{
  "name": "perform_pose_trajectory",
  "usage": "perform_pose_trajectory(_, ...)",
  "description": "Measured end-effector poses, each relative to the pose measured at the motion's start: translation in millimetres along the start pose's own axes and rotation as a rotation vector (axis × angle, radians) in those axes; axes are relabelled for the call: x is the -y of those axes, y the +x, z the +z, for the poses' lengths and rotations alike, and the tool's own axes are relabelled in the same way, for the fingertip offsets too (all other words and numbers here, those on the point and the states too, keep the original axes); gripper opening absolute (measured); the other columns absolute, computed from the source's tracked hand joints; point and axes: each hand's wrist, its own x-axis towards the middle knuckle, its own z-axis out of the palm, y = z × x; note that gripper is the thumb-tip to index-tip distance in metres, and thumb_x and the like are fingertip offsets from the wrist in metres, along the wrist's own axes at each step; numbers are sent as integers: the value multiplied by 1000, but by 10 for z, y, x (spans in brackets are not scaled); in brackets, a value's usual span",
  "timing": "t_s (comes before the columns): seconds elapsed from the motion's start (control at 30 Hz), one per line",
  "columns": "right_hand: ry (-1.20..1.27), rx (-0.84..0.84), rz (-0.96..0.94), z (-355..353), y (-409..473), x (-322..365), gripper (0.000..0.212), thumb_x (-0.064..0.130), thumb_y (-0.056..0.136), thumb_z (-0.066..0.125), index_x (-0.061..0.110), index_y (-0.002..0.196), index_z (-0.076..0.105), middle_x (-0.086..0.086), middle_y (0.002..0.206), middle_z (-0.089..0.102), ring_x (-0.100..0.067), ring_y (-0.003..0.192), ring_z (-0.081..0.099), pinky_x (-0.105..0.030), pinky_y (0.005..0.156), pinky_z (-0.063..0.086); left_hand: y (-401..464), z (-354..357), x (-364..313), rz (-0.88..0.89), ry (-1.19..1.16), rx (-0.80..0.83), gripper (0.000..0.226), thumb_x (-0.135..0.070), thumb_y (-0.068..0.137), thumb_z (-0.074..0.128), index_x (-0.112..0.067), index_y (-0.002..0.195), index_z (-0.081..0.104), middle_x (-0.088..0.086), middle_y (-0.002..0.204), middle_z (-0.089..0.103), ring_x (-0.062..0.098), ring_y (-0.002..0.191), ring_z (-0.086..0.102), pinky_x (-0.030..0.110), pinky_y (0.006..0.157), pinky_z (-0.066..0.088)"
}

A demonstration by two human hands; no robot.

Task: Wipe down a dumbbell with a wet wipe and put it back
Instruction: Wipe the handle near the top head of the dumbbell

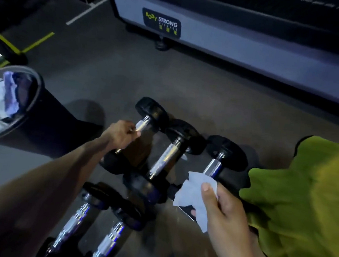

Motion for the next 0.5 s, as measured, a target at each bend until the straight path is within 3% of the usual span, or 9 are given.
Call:
perform_pose_trajectory(0.07, 4, 2, 16, -75, 27, -10, 26, 50, 103, 50, 39, 103, 74, 7, 92, 78, -14, 88, 75, -50, 85, 61, 78, 76, 15, -29, 34, -10, 32, -34, 99, 69, -22, 71, 59, 9, 83, 74, 32, 86, 74, 30, 71, 45)
perform_pose_trajectory(0.1, 19, -3, 26, -100, 47, -1, 23, 39, 105, 51, 38, 102, 74, 10, 93, 79, -11, 88, 75, -48, 86, 62, 108, 82, 16, -35, 68, 0, 29, -35, 100, 68, -21, 75, 60, 11, 90, 75, 31, 91, 73, 30, 73, 44)
perform_pose_trajectory(0.23, -4, -29, 25, -129, 19, 87, 27, 50, 99, 51, 32, 101, 72, 6, 90, 77, -16, 87, 75, -48, 86, 58, 90, -196, -93, 40, 217, 24, 16, -37, 100, 66, -27, 112, 71, 8, 118, 75, 28, 104, 71, 32, 86, 52)
perform_pose_trajectory(0.3, -3, -44, 32, -80, -52, 102, 40, 59, 93, 51, 24, 101, 69, -1, 87, 74, -23, 89, 74, -51, 86, 57, -46, -495, -233, 128, 242, 26, 10, -31, 97, 69, -34, 107, 70, 2, 110, 76, 26, 108, 71, 32, 89, 50)
perform_pose_trajectory(0.4, 23, -43, 64, 43, -240, 88, 58, 70, 82, 46, 20, 102, 67, -4, 89, 74, -26, 89, 72, -53, 89, 56, -567, -894, -532, 297, 394, 185, 6, -39, 93, 66, -35, 92, 70, -11, 92, 73, 13, 91, 68, 25, 82, 44)
perform_pose_trajectory(0.5, 147, -4, 146, 187, -513, 58, 40, 62, 86, 54, 32, 105, 73, 5, 95, 78, -22, 96, 73, -51, 97, 55, -1341, -962, -483, 323, 424, 418, 13, -45, 84, 62, -35, 85, 71, -25, 75, 68, -8, 71, 60, 12, 72, 43)
